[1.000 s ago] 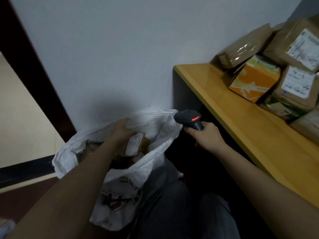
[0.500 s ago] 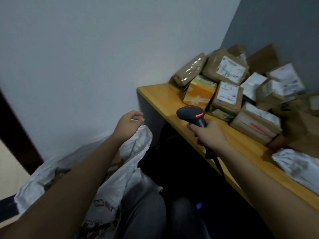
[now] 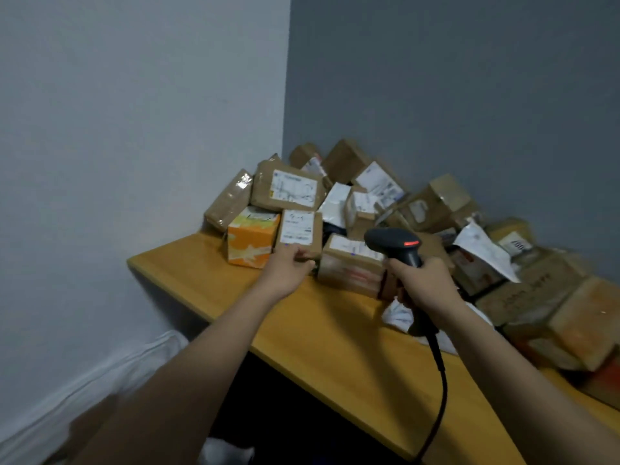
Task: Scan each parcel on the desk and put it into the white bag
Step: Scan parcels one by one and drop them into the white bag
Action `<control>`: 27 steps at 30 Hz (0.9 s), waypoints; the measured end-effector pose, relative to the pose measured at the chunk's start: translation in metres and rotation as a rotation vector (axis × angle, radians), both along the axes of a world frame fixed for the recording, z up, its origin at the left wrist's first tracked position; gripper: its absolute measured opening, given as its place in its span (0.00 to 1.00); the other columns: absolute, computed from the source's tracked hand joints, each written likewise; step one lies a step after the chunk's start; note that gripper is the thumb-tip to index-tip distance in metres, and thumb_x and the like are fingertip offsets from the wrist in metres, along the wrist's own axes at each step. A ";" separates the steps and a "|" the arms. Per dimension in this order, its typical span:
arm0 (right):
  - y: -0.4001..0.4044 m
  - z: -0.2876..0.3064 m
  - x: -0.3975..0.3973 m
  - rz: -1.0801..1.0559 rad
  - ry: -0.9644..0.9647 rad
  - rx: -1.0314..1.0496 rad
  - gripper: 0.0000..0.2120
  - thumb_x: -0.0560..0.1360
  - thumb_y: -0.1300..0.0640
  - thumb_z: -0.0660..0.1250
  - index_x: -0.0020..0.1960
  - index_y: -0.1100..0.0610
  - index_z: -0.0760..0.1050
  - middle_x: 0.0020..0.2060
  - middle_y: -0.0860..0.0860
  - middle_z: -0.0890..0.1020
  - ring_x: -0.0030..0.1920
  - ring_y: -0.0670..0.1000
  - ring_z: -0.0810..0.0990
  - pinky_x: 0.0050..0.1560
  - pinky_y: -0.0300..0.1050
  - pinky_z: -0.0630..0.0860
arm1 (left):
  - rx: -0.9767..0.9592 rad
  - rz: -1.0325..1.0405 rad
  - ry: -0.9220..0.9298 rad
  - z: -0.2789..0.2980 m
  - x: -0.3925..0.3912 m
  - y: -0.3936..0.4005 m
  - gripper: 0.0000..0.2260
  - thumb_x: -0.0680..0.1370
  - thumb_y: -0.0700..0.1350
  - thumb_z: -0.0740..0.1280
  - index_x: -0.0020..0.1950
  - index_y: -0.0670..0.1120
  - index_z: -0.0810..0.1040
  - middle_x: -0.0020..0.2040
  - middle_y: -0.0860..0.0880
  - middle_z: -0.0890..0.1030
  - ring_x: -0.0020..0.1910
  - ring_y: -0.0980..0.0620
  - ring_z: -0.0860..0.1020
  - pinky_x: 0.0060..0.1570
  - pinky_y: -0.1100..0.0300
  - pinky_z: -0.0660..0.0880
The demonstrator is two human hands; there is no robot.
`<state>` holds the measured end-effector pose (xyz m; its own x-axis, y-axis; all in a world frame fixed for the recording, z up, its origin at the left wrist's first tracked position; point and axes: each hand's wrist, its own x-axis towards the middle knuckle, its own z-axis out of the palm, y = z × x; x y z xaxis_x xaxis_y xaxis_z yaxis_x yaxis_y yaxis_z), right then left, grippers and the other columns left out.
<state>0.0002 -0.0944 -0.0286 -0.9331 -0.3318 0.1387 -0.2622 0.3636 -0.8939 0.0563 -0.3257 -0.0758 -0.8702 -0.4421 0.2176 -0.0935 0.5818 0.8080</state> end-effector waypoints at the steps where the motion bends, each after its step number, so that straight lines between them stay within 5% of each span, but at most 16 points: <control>1: 0.008 0.001 -0.007 -0.022 -0.007 -0.017 0.15 0.76 0.56 0.70 0.35 0.60 0.69 0.24 0.55 0.71 0.27 0.55 0.72 0.31 0.49 0.72 | -0.060 -0.027 -0.023 -0.001 -0.018 0.008 0.18 0.81 0.44 0.63 0.71 0.47 0.69 0.69 0.48 0.71 0.68 0.47 0.69 0.57 0.59 0.70; 4: 0.024 0.000 -0.024 -0.061 0.007 -0.048 0.14 0.75 0.57 0.69 0.36 0.61 0.69 0.28 0.58 0.70 0.26 0.54 0.71 0.27 0.44 0.70 | -0.287 -0.087 -0.103 -0.007 -0.061 0.030 0.22 0.82 0.41 0.59 0.77 0.47 0.61 0.78 0.48 0.58 0.77 0.45 0.55 0.72 0.51 0.62; 7: 0.030 -0.004 -0.040 -0.080 0.018 -0.056 0.12 0.75 0.57 0.69 0.37 0.60 0.70 0.29 0.58 0.71 0.27 0.55 0.73 0.29 0.46 0.71 | -0.579 -0.068 -0.219 -0.009 -0.093 0.041 0.29 0.81 0.41 0.60 0.80 0.48 0.51 0.80 0.47 0.46 0.78 0.46 0.44 0.76 0.46 0.50; 11: 0.031 -0.011 -0.052 -0.062 -0.012 -0.081 0.10 0.74 0.56 0.70 0.38 0.59 0.73 0.28 0.56 0.73 0.25 0.53 0.75 0.31 0.47 0.73 | -0.761 -0.056 -0.403 -0.020 -0.110 0.036 0.32 0.81 0.51 0.60 0.80 0.48 0.47 0.80 0.46 0.49 0.78 0.46 0.45 0.75 0.42 0.42; 15: 0.032 -0.020 -0.058 -0.059 -0.032 -0.067 0.10 0.73 0.54 0.71 0.39 0.59 0.74 0.27 0.55 0.75 0.25 0.52 0.76 0.31 0.47 0.74 | -0.854 0.079 -0.045 -0.017 -0.101 0.035 0.21 0.80 0.61 0.55 0.64 0.49 0.73 0.61 0.47 0.75 0.63 0.46 0.71 0.66 0.47 0.59; 17: 0.031 -0.023 -0.059 -0.062 -0.035 -0.064 0.10 0.73 0.54 0.71 0.40 0.59 0.75 0.28 0.56 0.76 0.26 0.53 0.77 0.33 0.48 0.74 | -0.797 0.052 0.041 -0.010 -0.100 0.031 0.21 0.79 0.61 0.57 0.65 0.50 0.71 0.62 0.47 0.73 0.64 0.46 0.68 0.61 0.50 0.63; 20: 0.032 -0.024 -0.057 -0.055 -0.032 -0.067 0.11 0.74 0.53 0.71 0.43 0.61 0.77 0.30 0.56 0.77 0.27 0.53 0.77 0.33 0.48 0.75 | -0.650 -0.050 -0.146 -0.013 -0.100 0.028 0.27 0.78 0.62 0.61 0.73 0.51 0.65 0.75 0.47 0.58 0.74 0.45 0.54 0.69 0.47 0.60; 23: 0.036 -0.024 -0.056 -0.053 -0.036 -0.080 0.12 0.74 0.52 0.71 0.40 0.61 0.75 0.29 0.56 0.75 0.26 0.53 0.76 0.31 0.46 0.73 | -0.550 -0.124 -0.275 -0.018 -0.099 0.032 0.30 0.77 0.62 0.62 0.75 0.50 0.62 0.75 0.47 0.62 0.73 0.44 0.59 0.69 0.46 0.63; 27: 0.040 -0.023 -0.056 -0.054 -0.063 -0.090 0.14 0.73 0.51 0.72 0.42 0.63 0.77 0.30 0.56 0.76 0.28 0.53 0.77 0.32 0.47 0.74 | -0.832 -0.078 -0.332 -0.014 -0.093 0.036 0.36 0.76 0.64 0.62 0.77 0.49 0.55 0.73 0.45 0.62 0.71 0.43 0.60 0.67 0.48 0.64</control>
<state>-0.0554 -0.0549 -0.0516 -0.9572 -0.2692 0.1066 -0.1869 0.2931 -0.9377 -0.0366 -0.2893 -0.0899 -0.9663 -0.1902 0.1732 -0.1823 0.9814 0.0608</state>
